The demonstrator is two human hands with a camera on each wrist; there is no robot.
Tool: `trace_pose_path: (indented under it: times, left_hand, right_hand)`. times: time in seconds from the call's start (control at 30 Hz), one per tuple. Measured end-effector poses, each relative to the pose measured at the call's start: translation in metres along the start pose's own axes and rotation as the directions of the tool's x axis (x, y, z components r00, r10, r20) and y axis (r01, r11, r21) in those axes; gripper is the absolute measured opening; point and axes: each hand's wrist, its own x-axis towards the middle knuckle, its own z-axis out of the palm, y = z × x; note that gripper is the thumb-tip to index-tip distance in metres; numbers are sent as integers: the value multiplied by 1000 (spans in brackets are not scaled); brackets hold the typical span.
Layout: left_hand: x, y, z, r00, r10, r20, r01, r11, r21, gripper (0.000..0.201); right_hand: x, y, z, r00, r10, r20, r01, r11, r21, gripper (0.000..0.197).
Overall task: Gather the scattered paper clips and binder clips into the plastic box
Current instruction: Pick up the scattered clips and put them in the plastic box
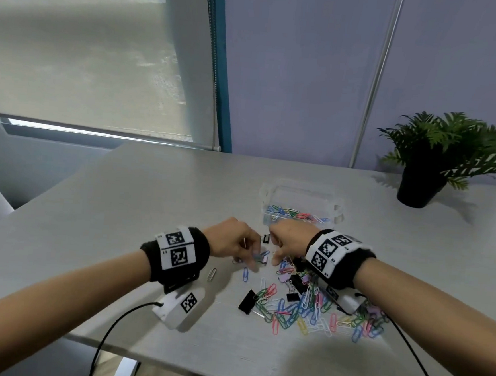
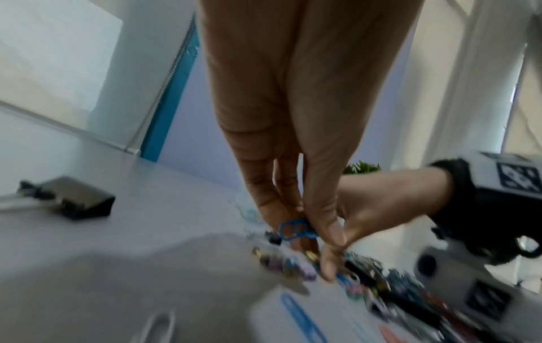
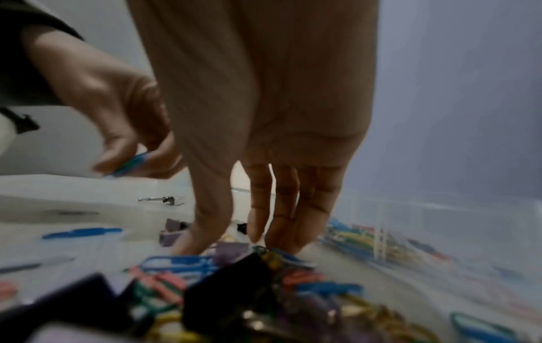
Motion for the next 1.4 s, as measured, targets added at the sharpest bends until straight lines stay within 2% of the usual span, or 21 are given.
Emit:
trace_pose_path:
  times: [0.13,0.3,0.43,0.53,0.6,0.7,0.8,0.97,1.03,1.13,1.23,1.3,1.4]
  left_hand:
    - [6,-5,-33,997,-30,-72,27,999,-41,13]
    - [35,3,-64,990,-29,-139,18,997,-79,14]
    - [77,12,-78,984,-12,-177,-2,997,-78,13]
    - [107,15,-77,986,-31,-161,22,998,-63,19]
    - [119,15,-73,990,-45,-136,36,997,-64,22]
    - [123,10,-66,992,-61,-106,52,994,-94,22]
    - [116,6,-61,994,-66,-89,53,990,-132,23]
    - [78,-2,-64,990,-58,-125,37,985,-166,29]
    - [55,-7,-63,991,-86,-99,70,985,-156,26]
    - [19,-18,-56,981,-192,-22,190,979,-81,22]
    - [-16,-29,-39,927,-361,100,367,929,-48,23]
    - [-34,-34,-25,888,-430,163,438,899,-15,29]
    - [-49,-37,-4,879,-455,140,462,886,-21,34]
  right_hand:
    - [-1,-1,4,999,-36,-28,41,973,227,14]
    - [-4,1,3,998,-53,-37,61,960,272,18]
    - [-11,1,6,994,-61,-89,80,971,225,14]
    - [-15,-1,8,990,-79,-120,103,974,200,15]
    - [-18,3,8,987,-71,-145,107,961,255,13]
    - [-23,16,3,984,-13,-175,85,907,412,13]
    - [-28,32,-8,984,67,-167,44,813,581,13]
    - [-28,57,-30,989,106,-101,6,658,753,12]
    - [-23,65,-39,990,112,-90,-8,666,746,11]
    - [-10,72,-51,982,135,-133,-10,737,676,11]
    - [4,75,-60,956,191,-222,-22,803,596,13]
    - [10,76,-61,939,211,-270,-31,837,547,11]
    - [14,77,-56,945,189,-266,-57,899,434,15]
